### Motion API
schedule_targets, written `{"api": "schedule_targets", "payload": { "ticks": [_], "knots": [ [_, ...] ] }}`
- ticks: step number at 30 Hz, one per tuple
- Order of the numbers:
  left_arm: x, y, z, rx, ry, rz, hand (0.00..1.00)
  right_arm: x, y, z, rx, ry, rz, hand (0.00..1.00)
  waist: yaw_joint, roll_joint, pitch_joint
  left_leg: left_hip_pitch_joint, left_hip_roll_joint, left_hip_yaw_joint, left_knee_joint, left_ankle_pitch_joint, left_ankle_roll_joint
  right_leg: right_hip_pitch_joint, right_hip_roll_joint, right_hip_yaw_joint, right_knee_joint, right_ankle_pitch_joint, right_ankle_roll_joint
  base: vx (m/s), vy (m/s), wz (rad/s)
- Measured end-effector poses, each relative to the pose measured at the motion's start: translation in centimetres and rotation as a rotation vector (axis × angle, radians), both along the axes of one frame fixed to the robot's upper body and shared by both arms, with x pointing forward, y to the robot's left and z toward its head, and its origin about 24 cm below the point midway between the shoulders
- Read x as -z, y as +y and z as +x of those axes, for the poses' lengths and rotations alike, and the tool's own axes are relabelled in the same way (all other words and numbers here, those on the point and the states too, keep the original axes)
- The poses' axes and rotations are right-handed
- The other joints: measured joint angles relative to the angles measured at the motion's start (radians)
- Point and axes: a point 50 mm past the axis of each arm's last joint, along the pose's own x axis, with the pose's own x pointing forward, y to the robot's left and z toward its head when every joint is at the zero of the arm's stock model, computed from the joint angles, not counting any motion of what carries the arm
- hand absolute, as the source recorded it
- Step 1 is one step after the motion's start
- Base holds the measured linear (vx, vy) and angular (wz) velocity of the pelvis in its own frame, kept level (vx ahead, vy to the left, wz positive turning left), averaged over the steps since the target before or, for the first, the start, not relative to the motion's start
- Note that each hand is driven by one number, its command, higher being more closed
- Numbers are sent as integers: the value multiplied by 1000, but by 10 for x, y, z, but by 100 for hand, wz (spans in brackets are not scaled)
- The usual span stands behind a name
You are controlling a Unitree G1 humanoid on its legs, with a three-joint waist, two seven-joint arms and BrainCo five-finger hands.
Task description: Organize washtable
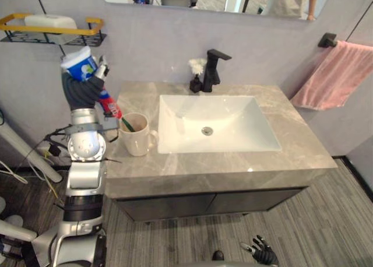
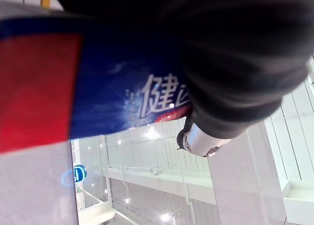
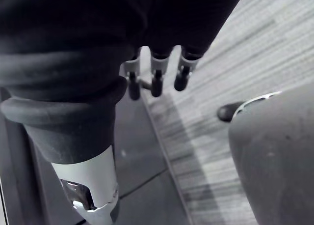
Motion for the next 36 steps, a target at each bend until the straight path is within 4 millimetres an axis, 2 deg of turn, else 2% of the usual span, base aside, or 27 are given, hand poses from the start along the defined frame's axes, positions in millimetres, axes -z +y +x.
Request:
{"api": "schedule_targets", "payload": {
  "ticks": [11,16,23,24,36],
  "knots": [
    [6,-15,3,58,19,-3,100,3,1,-2,-2,19,7,0,-1,4,10,0,0,-2,1,0,0,2,0,-2,0,0,0,0,0,0],
    [8,-23,5,99,36,19,100,3,1,-2,-2,19,6,0,-2,-1,15,0,0,-2,1,0,0,1,0,-2,0,0,0,0,0,0],
    [10,-24,6,110,44,20,100,3,1,-2,-2,18,6,0,-2,-11,25,-1,0,-1,1,0,0,0,0,-1,0,0,0,0,0,0],
    [10,-24,6,110,45,19,0,3,1,-2,-2,18,6,0,-2,-11,25,-2,0,-1,1,0,0,0,0,-1,0,0,0,0,0,0],
    [15,-23,9,102,71,6,0,2,1,0,-2,15,5,0,-2,-10,26,-9,-1,3,0,0,0,-11,0,5,0,2,2,0,0,0]
  ]
}}
